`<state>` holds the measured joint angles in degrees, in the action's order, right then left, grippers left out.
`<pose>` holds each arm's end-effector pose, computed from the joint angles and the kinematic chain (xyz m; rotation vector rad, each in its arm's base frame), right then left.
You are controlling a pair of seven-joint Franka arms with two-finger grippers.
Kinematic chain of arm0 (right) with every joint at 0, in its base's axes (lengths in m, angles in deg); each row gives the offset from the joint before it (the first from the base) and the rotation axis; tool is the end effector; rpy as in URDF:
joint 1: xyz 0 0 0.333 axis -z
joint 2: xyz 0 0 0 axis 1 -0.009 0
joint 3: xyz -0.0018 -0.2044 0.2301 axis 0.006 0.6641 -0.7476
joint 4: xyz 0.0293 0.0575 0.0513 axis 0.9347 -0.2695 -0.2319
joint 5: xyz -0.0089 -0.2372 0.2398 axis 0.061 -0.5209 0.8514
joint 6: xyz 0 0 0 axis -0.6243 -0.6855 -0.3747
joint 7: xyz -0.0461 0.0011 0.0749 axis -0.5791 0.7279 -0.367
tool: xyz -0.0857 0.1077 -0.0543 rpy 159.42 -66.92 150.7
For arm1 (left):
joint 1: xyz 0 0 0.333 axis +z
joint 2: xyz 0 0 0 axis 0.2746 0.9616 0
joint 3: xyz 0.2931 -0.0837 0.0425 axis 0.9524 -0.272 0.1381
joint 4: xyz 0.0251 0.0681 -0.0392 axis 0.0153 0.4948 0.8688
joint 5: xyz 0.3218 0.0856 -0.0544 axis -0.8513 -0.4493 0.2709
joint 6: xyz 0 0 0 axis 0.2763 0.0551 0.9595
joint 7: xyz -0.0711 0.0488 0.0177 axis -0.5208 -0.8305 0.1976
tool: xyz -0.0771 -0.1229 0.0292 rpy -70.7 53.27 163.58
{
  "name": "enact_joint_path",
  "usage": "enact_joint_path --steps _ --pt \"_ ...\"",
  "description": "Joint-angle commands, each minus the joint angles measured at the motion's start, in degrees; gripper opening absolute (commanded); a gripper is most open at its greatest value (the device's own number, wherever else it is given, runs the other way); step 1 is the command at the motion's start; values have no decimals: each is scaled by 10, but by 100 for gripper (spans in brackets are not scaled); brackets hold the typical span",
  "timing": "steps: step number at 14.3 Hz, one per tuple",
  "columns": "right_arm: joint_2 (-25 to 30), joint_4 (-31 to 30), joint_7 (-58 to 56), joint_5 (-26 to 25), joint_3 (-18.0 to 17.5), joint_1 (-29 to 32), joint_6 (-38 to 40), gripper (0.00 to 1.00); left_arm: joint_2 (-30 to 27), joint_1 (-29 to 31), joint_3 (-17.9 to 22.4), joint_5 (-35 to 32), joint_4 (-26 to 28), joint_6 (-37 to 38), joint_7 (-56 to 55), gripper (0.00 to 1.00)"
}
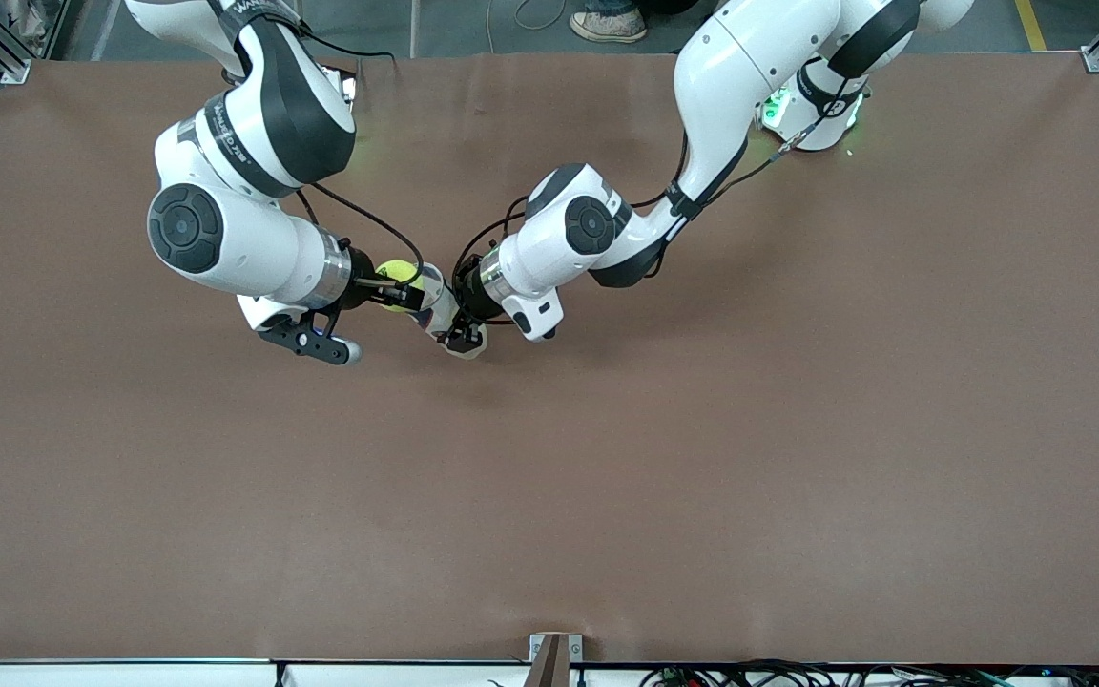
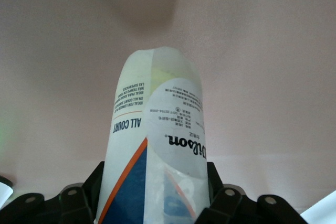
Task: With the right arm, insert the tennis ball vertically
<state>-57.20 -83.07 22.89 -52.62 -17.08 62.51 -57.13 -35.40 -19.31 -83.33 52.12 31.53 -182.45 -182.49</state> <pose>0.4987 0.2673 0.4222 -2.8837 0.4948 0.4302 0.4571 -0.5756 0.2820 1.8818 1.7693 -0.6258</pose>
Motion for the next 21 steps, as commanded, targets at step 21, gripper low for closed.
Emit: enact_joint_path --steps 21 --pt "121 74 -138 -68 19 138 261 100 20 13 -4 228 -12 -20 223 76"
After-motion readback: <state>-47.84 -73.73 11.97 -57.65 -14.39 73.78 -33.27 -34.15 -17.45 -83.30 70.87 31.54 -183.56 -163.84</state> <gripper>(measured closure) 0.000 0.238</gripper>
